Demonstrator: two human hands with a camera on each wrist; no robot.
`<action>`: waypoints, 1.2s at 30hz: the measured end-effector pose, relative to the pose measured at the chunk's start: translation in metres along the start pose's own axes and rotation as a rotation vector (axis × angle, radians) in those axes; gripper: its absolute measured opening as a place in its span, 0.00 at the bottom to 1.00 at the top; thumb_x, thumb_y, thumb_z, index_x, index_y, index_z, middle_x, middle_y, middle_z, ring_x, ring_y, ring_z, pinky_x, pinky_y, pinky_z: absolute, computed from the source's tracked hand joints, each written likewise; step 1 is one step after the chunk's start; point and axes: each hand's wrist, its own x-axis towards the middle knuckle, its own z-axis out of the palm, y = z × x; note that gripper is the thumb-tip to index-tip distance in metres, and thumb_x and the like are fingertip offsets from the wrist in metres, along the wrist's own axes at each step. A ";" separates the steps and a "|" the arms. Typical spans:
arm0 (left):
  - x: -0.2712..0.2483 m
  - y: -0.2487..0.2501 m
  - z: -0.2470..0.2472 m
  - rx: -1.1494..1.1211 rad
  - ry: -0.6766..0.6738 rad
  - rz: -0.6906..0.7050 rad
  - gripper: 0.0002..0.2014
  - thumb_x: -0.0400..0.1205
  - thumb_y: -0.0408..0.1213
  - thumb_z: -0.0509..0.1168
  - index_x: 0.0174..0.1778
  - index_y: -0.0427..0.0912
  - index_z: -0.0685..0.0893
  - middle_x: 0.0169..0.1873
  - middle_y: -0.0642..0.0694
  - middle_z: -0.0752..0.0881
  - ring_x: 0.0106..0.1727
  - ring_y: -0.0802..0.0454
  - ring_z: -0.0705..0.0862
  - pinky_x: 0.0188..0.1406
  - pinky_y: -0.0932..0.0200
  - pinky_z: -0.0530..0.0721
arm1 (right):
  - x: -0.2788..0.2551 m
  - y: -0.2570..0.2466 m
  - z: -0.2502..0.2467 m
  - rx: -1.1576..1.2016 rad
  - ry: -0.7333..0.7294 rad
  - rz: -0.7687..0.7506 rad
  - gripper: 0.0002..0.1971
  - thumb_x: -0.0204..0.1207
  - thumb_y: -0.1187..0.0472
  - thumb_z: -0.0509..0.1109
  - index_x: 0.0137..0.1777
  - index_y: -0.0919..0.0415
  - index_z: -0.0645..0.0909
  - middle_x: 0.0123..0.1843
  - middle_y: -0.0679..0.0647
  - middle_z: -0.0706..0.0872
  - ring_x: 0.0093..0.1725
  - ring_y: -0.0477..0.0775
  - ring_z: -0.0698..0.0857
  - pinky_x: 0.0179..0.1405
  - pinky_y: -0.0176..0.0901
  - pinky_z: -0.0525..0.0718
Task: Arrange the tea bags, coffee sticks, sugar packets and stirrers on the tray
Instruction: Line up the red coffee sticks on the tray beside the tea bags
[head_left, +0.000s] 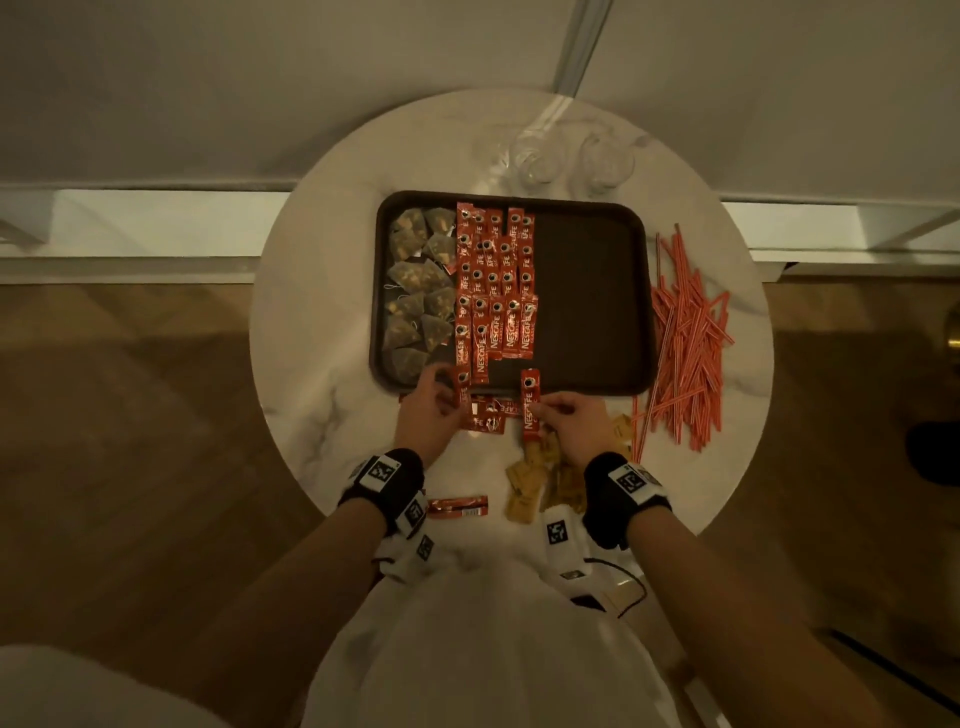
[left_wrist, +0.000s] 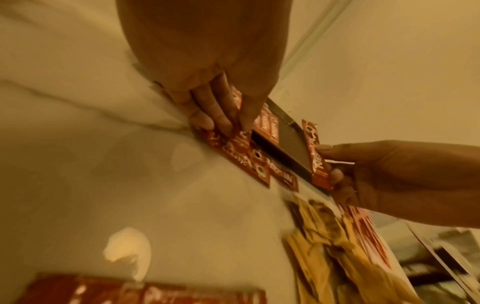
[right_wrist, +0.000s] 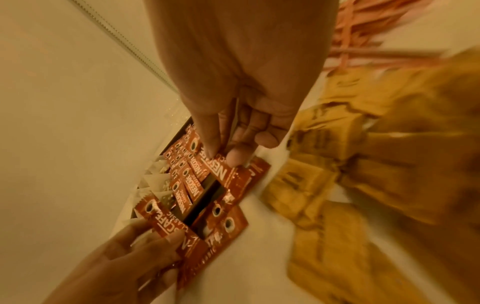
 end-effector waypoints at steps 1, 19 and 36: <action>0.003 -0.001 0.001 -0.015 -0.001 -0.024 0.21 0.79 0.33 0.74 0.66 0.46 0.77 0.45 0.48 0.86 0.44 0.56 0.86 0.45 0.61 0.88 | 0.009 -0.003 0.002 0.019 -0.009 -0.003 0.05 0.79 0.63 0.74 0.52 0.63 0.88 0.43 0.54 0.91 0.32 0.41 0.87 0.32 0.29 0.82; 0.015 -0.004 0.006 -0.264 0.043 -0.173 0.06 0.83 0.32 0.68 0.55 0.42 0.86 0.47 0.45 0.91 0.44 0.57 0.91 0.41 0.65 0.88 | 0.073 -0.018 0.034 0.114 0.069 -0.073 0.03 0.77 0.65 0.76 0.47 0.57 0.87 0.42 0.55 0.91 0.28 0.50 0.88 0.35 0.44 0.91; 0.020 -0.006 -0.003 -0.215 0.003 -0.158 0.02 0.83 0.35 0.70 0.50 0.44 0.86 0.45 0.44 0.91 0.42 0.55 0.91 0.37 0.66 0.87 | 0.086 -0.029 0.054 0.030 0.150 0.015 0.03 0.74 0.59 0.79 0.41 0.56 0.89 0.37 0.51 0.91 0.31 0.50 0.90 0.39 0.49 0.92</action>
